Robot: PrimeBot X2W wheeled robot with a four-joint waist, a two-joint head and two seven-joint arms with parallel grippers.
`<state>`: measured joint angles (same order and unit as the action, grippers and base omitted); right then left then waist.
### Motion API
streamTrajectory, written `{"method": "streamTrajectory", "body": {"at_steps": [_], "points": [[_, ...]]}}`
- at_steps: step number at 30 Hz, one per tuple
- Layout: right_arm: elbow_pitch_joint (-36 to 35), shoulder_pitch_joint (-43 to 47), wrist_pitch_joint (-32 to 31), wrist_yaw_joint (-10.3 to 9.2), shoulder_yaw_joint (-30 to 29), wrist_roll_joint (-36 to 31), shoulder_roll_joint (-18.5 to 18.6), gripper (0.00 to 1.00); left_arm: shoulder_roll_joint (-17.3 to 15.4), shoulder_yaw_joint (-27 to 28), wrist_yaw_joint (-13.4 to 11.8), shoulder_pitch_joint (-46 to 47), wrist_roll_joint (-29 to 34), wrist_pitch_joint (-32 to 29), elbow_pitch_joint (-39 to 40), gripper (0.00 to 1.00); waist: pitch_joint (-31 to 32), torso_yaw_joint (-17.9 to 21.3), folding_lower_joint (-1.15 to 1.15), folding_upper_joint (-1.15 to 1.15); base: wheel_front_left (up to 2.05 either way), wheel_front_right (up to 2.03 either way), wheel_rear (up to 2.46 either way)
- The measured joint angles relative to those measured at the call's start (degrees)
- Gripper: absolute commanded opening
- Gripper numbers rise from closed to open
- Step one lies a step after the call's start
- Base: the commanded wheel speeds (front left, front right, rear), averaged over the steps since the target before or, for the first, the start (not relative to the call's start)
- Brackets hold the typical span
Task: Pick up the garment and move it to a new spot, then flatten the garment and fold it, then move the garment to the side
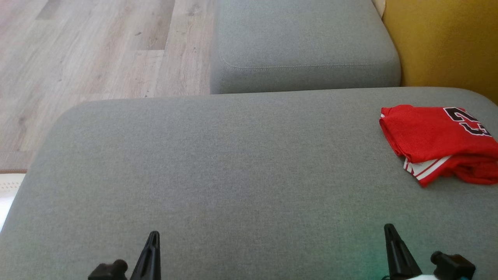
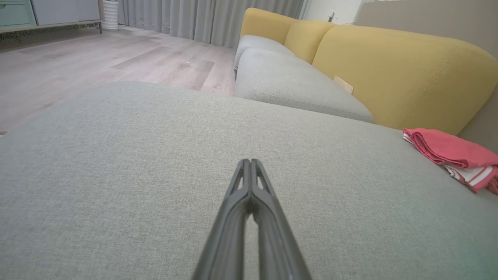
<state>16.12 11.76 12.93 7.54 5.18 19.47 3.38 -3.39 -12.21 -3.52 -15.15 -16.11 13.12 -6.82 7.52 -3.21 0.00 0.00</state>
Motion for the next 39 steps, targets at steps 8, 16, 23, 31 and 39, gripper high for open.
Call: {"method": "streamTrajectory", "body": {"at_steps": [8,16,23,31,39], "points": [[0.0,-0.8,-1.4,0.00,-0.7,5.0,0.0,0.00,-0.1,0.4,0.6,0.9,-5.5,-1.0,-0.9,0.00,-0.5,0.2,0.00,0.00,0.00,0.00,0.00],[0.0,-1.9,-2.4,0.00,-1.6,10.0,0.0,0.00,-0.2,1.3,1.6,2.5,-11.1,-2.0,-1.5,0.00,-1.0,0.4,0.00,0.00,0.00,0.00,0.00],[0.0,-2.5,-3.4,0.00,-2.1,13.8,0.0,0.00,-0.2,1.9,2.1,3.1,-15.2,-2.7,-2.0,0.00,-1.5,0.6,0.00,0.00,0.00,0.00,0.00],[0.0,-3.5,-4.7,0.00,-2.9,18.8,0.0,0.00,-0.3,2.6,2.6,4.4,-20.6,-3.8,-2.5,0.00,-2.0,0.8,0.00,0.00,0.00,0.00,0.00],[0.0,-4.8,-6.0,-0.01,-3.8,23.8,0.0,0.00,-0.4,3.7,3.5,5.5,-26.0,-5.0,-3.0,0.00,-2.5,1.0,0.00,0.00,0.00,0.00,0.00]]}}
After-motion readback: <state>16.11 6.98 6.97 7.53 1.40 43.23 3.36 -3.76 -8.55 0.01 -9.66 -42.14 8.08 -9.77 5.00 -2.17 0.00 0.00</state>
